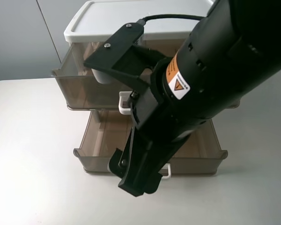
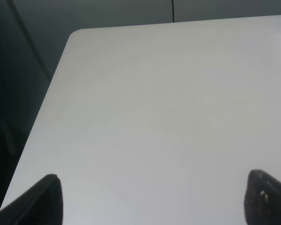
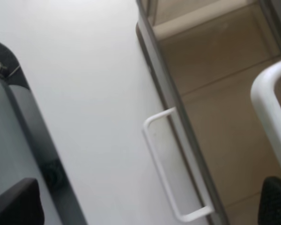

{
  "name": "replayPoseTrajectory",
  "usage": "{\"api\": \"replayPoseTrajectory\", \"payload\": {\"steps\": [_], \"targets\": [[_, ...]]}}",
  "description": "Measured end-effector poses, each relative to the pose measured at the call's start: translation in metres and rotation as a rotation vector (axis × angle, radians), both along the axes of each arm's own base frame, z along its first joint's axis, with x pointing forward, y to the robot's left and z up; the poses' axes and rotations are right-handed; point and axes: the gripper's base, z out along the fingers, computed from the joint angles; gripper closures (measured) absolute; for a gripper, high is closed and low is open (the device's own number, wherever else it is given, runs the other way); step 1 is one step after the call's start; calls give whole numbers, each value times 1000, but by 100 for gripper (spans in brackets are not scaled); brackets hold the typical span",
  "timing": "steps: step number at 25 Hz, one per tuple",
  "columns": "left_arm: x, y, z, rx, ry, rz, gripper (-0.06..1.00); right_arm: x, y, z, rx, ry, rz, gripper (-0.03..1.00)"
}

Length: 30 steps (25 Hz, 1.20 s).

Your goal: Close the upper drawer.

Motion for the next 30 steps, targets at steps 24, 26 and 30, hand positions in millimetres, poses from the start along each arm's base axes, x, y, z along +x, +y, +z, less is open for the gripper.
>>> {"api": "replayPoseTrajectory", "payload": {"steps": [24, 26, 30], "targets": [[0, 0, 0, 0, 0, 0, 20, 70, -8, -11, 54, -215, -77, 27], [0, 0, 0, 0, 0, 0, 20, 76, -9, -11, 61, -240, -78, 27], [0, 0, 0, 0, 0, 0, 20, 82, -9, -18, 48, -230, -94, 27]]}}
